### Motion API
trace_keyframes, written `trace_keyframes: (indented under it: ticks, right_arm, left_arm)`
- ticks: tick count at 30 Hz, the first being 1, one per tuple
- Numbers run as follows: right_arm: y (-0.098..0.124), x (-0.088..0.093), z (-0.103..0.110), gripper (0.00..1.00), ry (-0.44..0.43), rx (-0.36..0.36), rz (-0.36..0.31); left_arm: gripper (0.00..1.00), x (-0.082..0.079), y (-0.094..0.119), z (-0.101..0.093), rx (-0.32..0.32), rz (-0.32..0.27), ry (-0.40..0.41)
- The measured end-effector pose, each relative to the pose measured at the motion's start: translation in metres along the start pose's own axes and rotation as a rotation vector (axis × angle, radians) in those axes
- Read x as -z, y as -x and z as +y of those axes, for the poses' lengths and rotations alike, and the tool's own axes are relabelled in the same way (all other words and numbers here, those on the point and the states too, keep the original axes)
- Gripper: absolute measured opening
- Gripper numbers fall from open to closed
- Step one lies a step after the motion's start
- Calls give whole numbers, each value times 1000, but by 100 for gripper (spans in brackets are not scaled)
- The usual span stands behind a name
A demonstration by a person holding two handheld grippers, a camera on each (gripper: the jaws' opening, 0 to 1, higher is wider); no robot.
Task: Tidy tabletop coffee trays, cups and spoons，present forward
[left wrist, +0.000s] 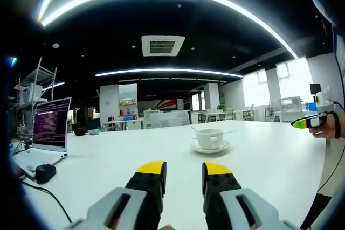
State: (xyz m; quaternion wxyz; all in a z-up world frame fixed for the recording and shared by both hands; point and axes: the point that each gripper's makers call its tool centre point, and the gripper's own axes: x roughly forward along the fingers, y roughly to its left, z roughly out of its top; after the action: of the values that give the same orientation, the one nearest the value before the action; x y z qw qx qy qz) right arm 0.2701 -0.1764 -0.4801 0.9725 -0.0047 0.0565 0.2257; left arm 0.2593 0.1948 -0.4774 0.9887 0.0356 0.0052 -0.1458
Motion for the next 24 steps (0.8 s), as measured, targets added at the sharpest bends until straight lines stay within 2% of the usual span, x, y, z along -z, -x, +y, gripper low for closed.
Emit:
trace_keyframes:
  ticks: [24]
  right_arm:
    - [2,0,2,35,-2,-4,-3]
  left_arm:
    - [28,-3,3,-1,-2,-7,4]
